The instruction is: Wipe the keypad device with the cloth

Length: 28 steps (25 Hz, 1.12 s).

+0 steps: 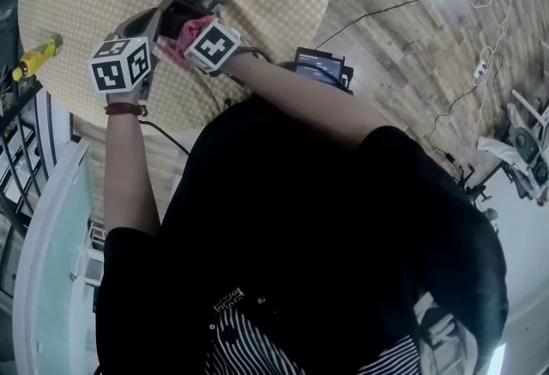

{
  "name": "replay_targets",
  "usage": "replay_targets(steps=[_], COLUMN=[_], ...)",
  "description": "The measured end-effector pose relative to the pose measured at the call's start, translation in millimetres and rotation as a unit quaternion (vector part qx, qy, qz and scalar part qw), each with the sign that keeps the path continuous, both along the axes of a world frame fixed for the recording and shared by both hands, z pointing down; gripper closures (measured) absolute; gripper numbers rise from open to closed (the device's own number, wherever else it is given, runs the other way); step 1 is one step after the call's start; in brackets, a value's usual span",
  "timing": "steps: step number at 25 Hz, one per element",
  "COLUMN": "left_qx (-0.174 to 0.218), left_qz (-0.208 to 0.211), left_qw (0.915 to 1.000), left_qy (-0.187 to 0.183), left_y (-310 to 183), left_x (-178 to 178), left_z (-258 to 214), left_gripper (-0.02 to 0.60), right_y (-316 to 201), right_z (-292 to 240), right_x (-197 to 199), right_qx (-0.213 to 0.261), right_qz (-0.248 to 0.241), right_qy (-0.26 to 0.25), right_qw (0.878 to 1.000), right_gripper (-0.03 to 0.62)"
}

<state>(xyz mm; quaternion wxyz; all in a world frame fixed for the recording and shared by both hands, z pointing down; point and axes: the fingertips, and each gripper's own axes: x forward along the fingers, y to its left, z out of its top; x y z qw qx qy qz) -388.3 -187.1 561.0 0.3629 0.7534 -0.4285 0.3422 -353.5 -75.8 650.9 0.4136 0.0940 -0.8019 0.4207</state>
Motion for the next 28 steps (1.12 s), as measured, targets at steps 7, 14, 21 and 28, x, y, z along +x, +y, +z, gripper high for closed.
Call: replay_targets(steps=[7,14,21,28], left_qx=[-0.005,0.000,-0.004,0.003], left_qz=[0.001,-0.004,-0.001,0.012], left_qw=[0.9999,0.9999,0.9999,0.9999], left_qy=[0.009,0.010,0.016,-0.007], left_y=[0,1,1,-1], left_x=[1,1,1,3], left_z=[2,1,2,1], left_gripper=[0.578,0.578,0.580,0.580], right_y=[-32,-40,-9,1], right_z=[-45,-59,-15,1], right_x=[-24,-36,-13,1], right_qx=[0.095,0.119,0.068,0.066], right_qz=[-0.011,-0.025,-0.049,-0.073], right_qy=[-0.030,-0.060,-0.043,0.003], right_qw=[0.995,0.991,0.996,0.995], right_gripper=[0.549,0.549,0.549,0.548])
